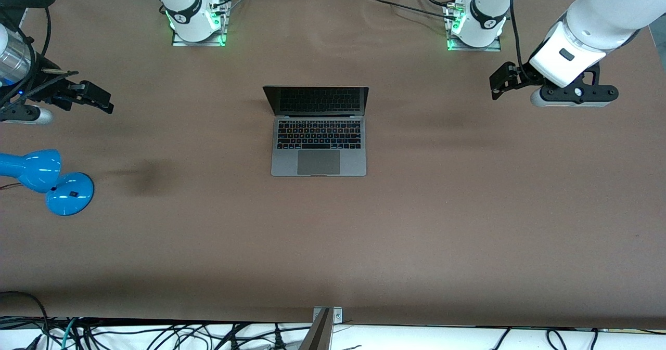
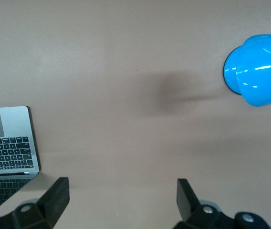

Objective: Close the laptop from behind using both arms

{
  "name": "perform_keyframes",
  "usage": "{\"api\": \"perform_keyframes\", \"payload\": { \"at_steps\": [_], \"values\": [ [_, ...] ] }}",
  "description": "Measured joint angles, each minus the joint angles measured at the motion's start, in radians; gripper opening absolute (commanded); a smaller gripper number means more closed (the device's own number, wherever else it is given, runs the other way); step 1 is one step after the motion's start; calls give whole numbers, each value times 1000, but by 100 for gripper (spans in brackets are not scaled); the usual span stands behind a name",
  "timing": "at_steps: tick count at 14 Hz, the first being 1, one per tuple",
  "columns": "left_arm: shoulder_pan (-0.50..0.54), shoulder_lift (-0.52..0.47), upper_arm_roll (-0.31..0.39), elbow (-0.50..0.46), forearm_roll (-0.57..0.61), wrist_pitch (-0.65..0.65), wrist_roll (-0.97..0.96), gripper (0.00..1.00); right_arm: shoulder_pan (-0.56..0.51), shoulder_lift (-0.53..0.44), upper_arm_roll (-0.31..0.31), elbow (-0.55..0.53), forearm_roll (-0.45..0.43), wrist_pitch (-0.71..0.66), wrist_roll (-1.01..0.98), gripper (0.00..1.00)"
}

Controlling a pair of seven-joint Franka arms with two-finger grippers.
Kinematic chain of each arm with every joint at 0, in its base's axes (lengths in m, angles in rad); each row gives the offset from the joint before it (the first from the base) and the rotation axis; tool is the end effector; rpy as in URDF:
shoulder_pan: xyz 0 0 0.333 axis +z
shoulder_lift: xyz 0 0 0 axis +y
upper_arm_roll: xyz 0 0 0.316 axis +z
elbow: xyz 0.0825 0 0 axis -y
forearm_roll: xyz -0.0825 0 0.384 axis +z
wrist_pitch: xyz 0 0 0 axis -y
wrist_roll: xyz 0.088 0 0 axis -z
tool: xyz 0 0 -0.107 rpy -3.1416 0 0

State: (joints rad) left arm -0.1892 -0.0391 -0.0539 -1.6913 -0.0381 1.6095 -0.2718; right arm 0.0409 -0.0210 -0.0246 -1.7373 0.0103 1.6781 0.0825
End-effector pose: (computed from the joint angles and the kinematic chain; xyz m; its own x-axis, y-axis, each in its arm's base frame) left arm 0.5259 -0.1350 0.5924 0.9982 0.0304 -0.0508 0.0316 -0.9992 0.0231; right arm 0.5515 0.0099 0.5663 0.9970 -0.0672 -0.0390 -0.0676 -0.9977 -0.0075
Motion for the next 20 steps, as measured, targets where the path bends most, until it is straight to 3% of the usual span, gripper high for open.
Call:
{"api": "perform_keyframes", "payload": {
  "at_steps": [12, 16, 20],
  "values": [
    [-8, 0, -38, 0, -2, -24, -33, 100, 0, 1, 6, -6, 0, -21, -35, 100],
    [-10, 9, -115, -1, -26, -46, -136, 100, 1, 3, 78, -17, 1, -33, -44, 100],
    [-13, 35, -225, -3, -55, -52, -276, 100, 3, 18, 193, -20, 9, -49, -42, 100]
  ]
}}
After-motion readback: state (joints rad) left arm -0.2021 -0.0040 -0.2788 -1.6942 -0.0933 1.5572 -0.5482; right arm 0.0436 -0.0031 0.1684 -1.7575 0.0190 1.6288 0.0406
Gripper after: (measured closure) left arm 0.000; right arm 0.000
